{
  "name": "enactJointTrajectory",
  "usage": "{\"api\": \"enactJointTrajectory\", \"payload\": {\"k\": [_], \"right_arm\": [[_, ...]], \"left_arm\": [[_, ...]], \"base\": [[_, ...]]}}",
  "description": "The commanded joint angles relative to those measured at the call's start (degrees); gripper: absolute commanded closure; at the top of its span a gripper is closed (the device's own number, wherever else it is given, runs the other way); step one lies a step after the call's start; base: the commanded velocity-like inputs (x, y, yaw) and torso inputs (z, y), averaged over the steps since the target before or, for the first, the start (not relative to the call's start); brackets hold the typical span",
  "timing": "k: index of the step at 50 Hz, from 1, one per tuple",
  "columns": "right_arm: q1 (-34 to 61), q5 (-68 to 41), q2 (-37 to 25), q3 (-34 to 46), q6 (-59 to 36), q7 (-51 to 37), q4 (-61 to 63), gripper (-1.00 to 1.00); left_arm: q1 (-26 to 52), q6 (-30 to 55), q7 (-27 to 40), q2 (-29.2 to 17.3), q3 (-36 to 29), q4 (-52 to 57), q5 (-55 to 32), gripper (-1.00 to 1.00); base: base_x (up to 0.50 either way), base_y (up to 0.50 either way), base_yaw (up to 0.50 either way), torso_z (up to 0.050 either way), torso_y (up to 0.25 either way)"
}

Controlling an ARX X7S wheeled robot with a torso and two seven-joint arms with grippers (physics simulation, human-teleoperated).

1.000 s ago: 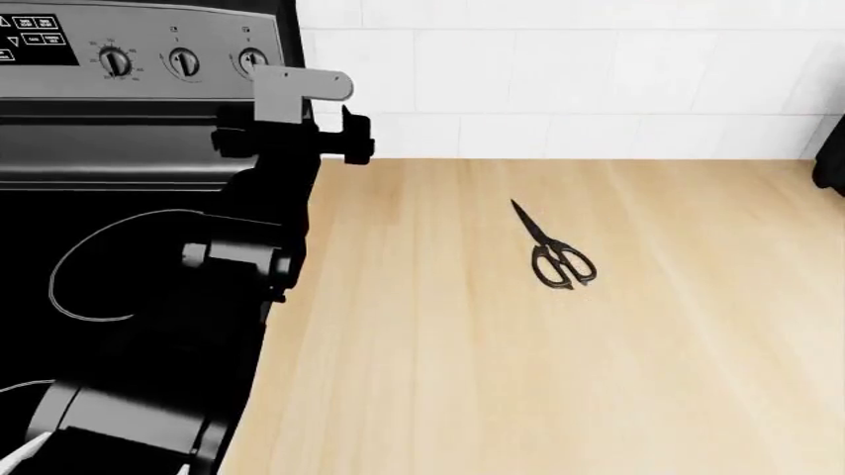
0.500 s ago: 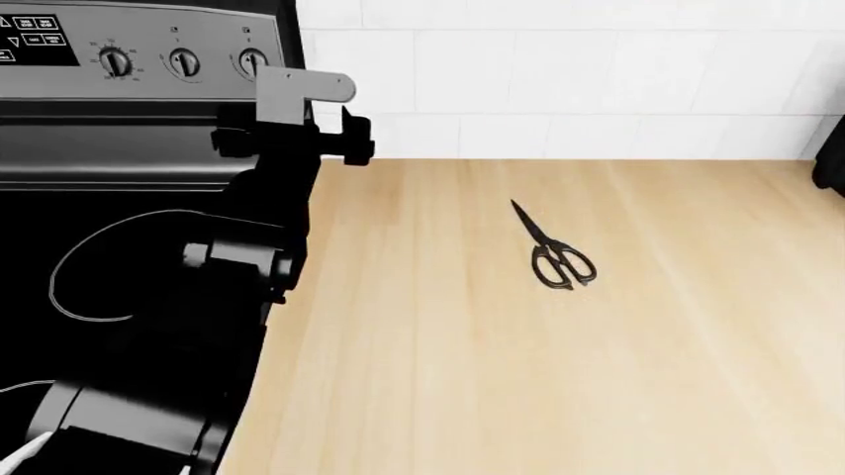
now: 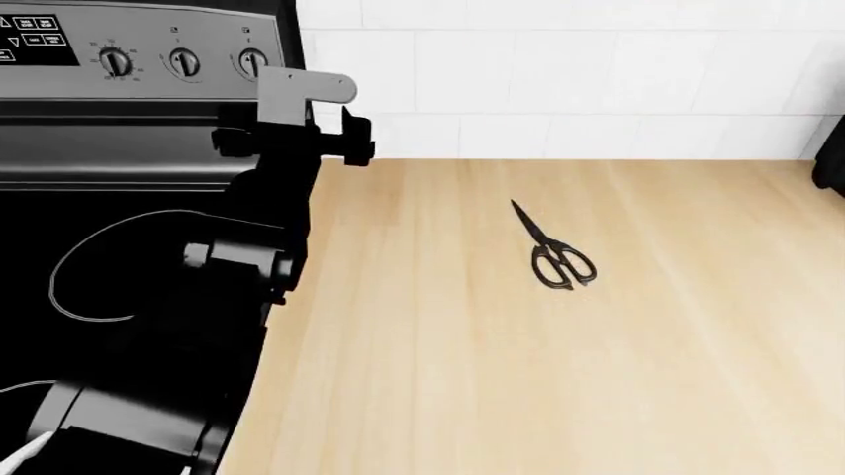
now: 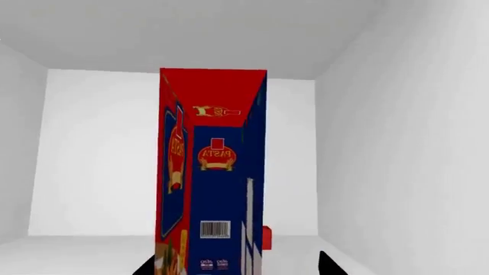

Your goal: Pick the boxed food and jello cup from the counter and place them in the cabinets closest to them.

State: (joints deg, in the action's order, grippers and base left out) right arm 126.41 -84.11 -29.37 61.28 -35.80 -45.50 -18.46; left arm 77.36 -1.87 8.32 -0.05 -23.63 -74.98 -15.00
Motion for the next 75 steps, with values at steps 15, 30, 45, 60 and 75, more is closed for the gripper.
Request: {"api": "enactJointTrajectory", "payload": {"k": [15, 30, 45, 60, 75], "right_arm": [[3.75, -6.85, -0.52, 3.65, -3.21, -0.79, 8.08, -1.0], [6.39, -5.87, -2.97, 2.24, -8.09, -3.75, 10.34, -1.0], [8.04, -5.73, -2.81, -2.86, -13.12, -5.0, 11.36, -1.0], [7.91, -16.94, -4.4, -12.84, -21.12, -16.81, 18.75, -1.0], [6.92, -22.49, -3.08, -17.92, -27.0, -23.36, 21.43, -1.0]], "left_arm": [[0.03, -0.15, -0.06, 0.0, -0.85, 0.0, -0.69, -1.0], [-0.11, -0.14, -0.67, 0.0, -0.2, 0.0, 0.09, -1.0], [-0.08, -0.28, -0.51, 0.0, -0.3, 0.0, 0.0, -1.0], [-5.66, 10.43, 4.75, -6.53, -7.25, 31.96, -10.43, -1.0], [-8.93, 27.55, 12.1, -14.23, -5.15, 65.87, -18.84, -1.0]], "base": [[0.0, 0.0, 0.0, 0.0, 0.0], [0.0, 0.0, 0.0, 0.0, 0.0], [0.0, 0.0, 0.0, 0.0, 0.0], [0.0, 0.0, 0.0, 0.0, 0.0], [-0.42, 0.0, 0.0, 0.0, 0.0]]}}
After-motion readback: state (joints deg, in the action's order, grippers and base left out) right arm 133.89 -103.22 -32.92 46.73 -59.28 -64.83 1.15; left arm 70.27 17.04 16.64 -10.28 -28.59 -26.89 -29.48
